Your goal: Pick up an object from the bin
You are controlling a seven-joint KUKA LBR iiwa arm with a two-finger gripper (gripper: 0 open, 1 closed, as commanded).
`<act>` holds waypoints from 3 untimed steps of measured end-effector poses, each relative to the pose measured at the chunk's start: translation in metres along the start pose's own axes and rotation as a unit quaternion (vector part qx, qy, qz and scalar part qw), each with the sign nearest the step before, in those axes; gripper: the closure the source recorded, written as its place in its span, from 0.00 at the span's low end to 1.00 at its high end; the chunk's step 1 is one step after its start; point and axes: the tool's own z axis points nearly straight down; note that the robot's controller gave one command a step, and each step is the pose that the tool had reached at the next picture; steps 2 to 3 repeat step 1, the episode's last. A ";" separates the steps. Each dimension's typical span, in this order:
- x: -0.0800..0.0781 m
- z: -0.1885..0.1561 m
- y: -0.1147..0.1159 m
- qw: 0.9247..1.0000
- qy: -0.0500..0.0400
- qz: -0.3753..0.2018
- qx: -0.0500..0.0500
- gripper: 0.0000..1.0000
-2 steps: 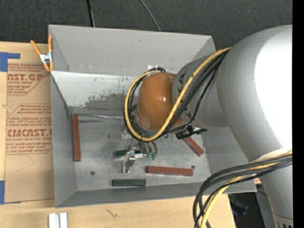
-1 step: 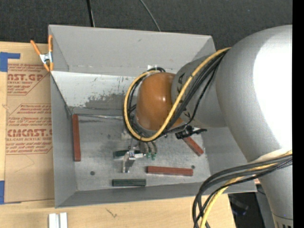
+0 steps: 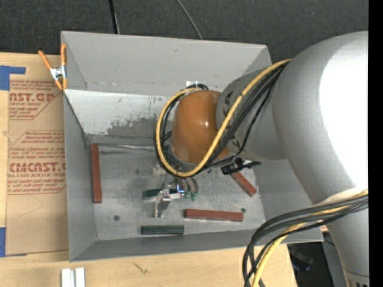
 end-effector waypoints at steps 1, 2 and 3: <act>-0.004 -0.003 0.001 1.000 -0.006 0.000 -0.001 1.00; -0.004 -0.003 0.001 1.000 -0.006 0.000 -0.001 1.00; -0.004 -0.003 0.001 1.000 -0.006 0.000 -0.001 1.00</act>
Offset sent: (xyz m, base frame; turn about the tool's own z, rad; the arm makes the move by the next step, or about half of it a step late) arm 0.0000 0.0000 0.0000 0.0000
